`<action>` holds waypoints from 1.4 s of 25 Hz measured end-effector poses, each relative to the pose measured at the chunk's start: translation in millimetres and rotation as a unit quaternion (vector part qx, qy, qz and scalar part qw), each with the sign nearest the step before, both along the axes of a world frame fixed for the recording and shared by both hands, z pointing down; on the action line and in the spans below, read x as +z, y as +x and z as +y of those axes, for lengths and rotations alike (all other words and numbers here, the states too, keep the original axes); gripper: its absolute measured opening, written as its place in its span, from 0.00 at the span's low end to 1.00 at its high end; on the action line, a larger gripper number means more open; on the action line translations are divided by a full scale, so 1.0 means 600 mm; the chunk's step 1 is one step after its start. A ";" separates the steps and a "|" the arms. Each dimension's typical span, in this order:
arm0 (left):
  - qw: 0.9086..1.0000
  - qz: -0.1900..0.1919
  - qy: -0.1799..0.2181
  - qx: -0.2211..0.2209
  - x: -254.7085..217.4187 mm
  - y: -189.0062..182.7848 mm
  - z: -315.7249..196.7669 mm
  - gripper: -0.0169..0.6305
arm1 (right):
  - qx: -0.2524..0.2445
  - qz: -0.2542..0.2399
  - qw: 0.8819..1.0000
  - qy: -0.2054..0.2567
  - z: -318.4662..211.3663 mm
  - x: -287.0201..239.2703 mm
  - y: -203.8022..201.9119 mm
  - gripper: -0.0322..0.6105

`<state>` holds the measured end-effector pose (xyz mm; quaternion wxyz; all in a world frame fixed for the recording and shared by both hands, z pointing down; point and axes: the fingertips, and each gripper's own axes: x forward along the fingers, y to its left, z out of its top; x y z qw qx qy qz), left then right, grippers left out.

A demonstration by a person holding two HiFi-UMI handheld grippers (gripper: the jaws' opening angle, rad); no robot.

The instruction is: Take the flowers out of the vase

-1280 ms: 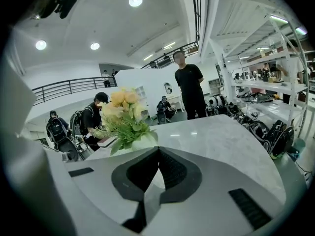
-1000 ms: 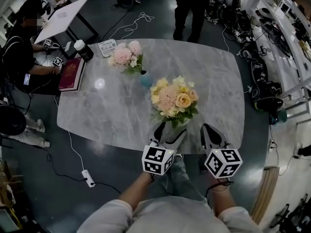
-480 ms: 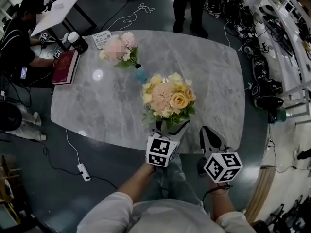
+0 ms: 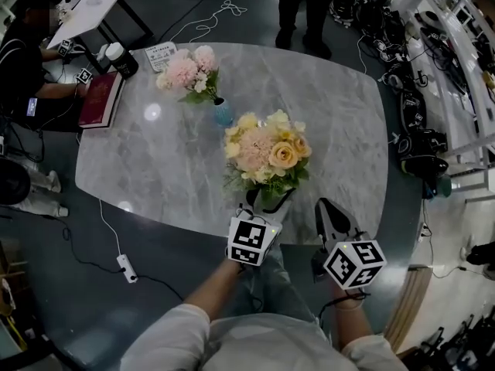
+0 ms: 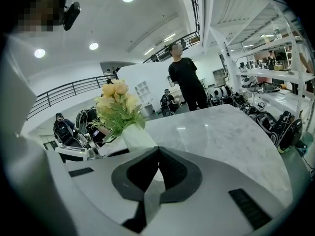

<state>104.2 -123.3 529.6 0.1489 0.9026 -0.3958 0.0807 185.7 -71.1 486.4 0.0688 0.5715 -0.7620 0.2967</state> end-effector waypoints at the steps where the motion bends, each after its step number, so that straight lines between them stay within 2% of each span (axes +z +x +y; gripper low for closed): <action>1: 1.000 0.000 0.000 0.000 0.000 0.000 0.000 0.51 | -0.003 -0.002 1.000 0.002 -0.002 -0.002 -0.001 0.06; 9: 0.999 -0.019 0.017 0.026 0.000 0.010 0.008 0.50 | -0.046 0.003 0.999 0.025 -0.026 -0.036 -0.003 0.06; 15: 0.999 -0.022 0.021 0.033 0.003 0.008 0.007 0.50 | -0.099 -0.002 0.994 0.046 -0.049 -0.070 -0.033 0.06; 16: 0.999 -0.023 0.021 0.034 0.002 0.009 0.008 0.50 | -0.112 0.000 0.992 0.050 -0.053 -0.077 -0.041 0.09; 17: 0.999 -0.023 0.021 0.034 0.002 0.009 0.008 0.50 | -0.127 0.004 0.990 0.053 -0.056 -0.084 -0.049 0.19; 18: 0.999 -0.023 0.020 0.034 0.002 0.009 0.008 0.50 | -0.143 0.009 0.988 0.056 -0.060 -0.090 -0.057 0.25; 23: 0.999 -0.024 0.017 0.039 0.003 0.009 0.007 0.50 | -0.216 0.029 0.974 0.063 -0.079 -0.105 -0.087 0.36; 27: 0.999 -0.026 0.014 0.045 0.005 0.007 0.006 0.50 | -0.268 0.046 0.961 0.056 -0.096 -0.099 -0.106 0.41; 35: 0.998 -0.037 0.016 0.056 0.004 0.011 0.008 0.50 | -0.344 0.034 0.938 0.039 -0.109 -0.083 -0.149 0.43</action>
